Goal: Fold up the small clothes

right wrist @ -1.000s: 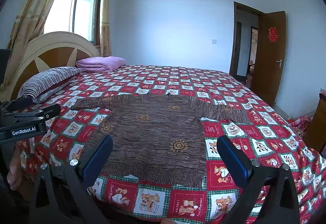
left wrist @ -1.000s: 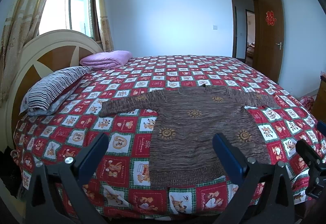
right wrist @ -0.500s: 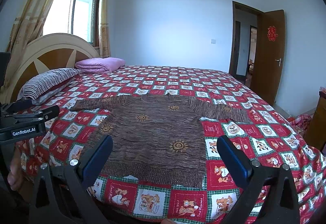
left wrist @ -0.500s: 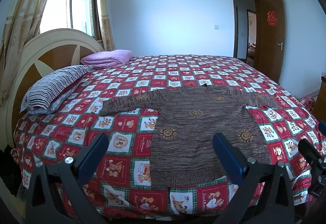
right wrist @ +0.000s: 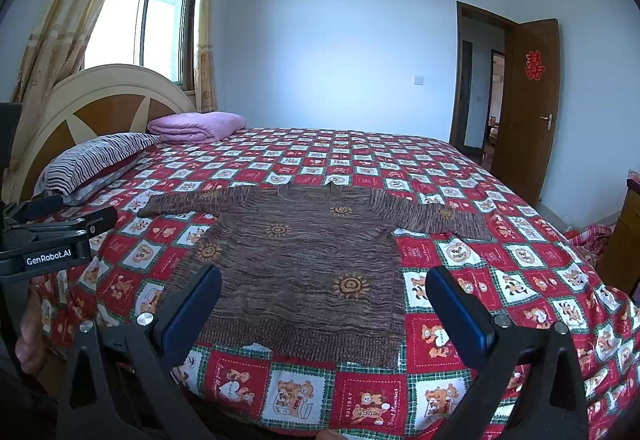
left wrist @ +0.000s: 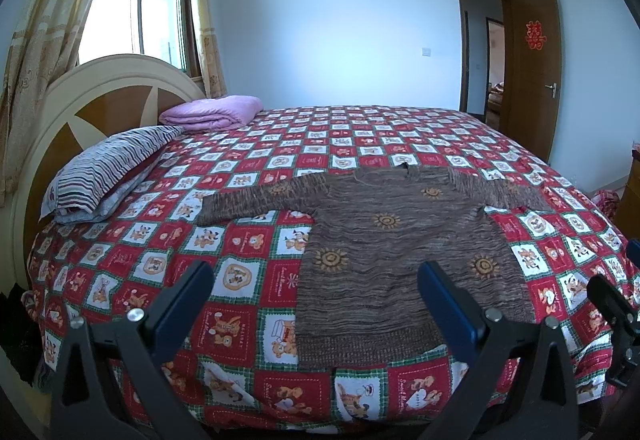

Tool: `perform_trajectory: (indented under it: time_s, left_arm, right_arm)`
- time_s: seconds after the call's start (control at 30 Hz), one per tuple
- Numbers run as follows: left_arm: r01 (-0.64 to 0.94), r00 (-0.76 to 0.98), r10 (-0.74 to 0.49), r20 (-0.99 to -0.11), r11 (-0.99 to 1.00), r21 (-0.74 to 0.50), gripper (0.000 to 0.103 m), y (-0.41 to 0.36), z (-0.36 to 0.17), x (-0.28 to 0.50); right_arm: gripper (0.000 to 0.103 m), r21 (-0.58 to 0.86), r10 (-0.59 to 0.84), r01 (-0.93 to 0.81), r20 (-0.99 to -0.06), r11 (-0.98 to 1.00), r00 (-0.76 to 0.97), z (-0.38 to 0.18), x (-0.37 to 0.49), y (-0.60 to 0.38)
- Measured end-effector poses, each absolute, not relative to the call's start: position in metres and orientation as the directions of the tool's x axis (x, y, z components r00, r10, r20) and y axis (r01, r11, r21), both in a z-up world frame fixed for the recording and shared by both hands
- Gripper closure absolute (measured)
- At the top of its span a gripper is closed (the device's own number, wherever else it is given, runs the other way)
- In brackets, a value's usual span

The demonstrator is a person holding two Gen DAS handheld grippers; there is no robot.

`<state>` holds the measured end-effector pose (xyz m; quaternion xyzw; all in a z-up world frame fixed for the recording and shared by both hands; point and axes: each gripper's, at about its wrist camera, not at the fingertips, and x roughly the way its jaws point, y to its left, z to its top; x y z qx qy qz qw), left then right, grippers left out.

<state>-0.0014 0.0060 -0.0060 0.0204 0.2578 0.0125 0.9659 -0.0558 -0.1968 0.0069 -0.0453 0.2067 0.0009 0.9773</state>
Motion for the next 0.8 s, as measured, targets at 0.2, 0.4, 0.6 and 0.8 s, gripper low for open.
perform_trajectory:
  time_s: [0.2,0.4,0.6,0.8]
  left_arm:
    - [-0.013,0.867,0.034,-0.497,0.999,0.046,0.000,0.0058,-0.0060,-0.0012]
    - [-0.013,0.867,0.035,-0.498,0.999,0.047,0.000,0.0056,-0.0052,-0.0011]
    - [-0.013,0.867,0.035,-0.497,0.999,0.048,0.000,0.0057,-0.0052,-0.0011]
    - [-0.013,0.866,0.035,-0.498,0.999,0.047,0.000,0.0068,-0.0064,-0.0010]
  right_arm:
    - [0.001,-0.088,-0.016,-0.021,-0.404,0.996,0.915,0.0052,-0.0562,-0.1964]
    - [0.001,-0.086,-0.016,-0.021,-0.405,0.996,0.914,0.0049,-0.0562,-0.1965]
    - [0.001,-0.087,-0.016,-0.021,-0.404,0.996,0.915,0.0054,-0.0567,-0.1975]
    - [0.001,-0.087,-0.016,-0.022,-0.407,0.996,0.913,0.0014,-0.0571,-0.1953]
